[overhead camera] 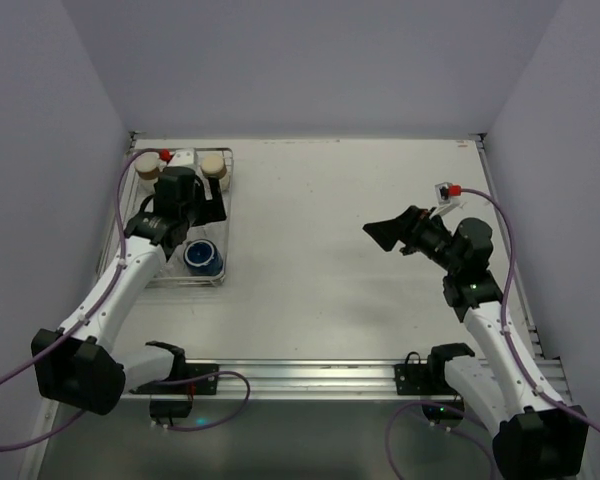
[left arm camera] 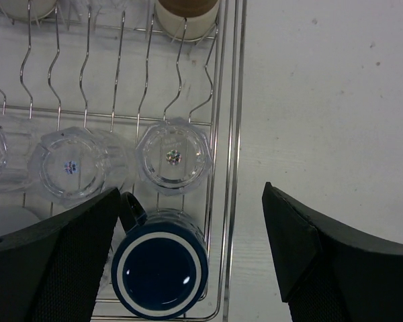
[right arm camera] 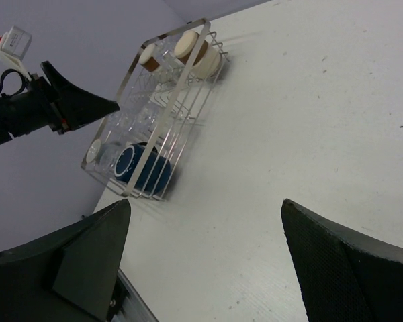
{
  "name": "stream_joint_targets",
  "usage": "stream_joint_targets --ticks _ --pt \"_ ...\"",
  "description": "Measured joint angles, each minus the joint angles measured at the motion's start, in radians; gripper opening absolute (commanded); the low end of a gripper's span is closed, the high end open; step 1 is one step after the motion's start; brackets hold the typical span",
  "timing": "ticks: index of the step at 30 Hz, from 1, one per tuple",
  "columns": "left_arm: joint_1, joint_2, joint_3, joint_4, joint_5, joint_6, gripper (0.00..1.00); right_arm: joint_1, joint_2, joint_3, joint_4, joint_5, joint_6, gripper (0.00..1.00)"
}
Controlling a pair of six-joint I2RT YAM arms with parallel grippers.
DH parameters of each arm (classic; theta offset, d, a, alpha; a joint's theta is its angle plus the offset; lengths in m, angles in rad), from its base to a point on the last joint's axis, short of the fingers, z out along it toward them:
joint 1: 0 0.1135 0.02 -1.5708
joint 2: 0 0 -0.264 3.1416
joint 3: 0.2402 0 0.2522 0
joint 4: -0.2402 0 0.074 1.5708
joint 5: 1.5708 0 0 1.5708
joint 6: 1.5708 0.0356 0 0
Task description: Unload the cups from the dish rack
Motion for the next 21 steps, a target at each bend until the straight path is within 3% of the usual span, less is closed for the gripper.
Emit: stream_joint_targets --ticks 10,21 --pt "-0.015 0.161 0.027 0.018 -0.123 0.001 0.88 0.022 0.027 0.001 -0.024 0.023 -0.011 0.95" --pt "-0.015 0.293 0.057 0.032 -0.154 -0.01 0.89 0.045 0.039 0.004 -0.026 0.023 -0.018 0.95"
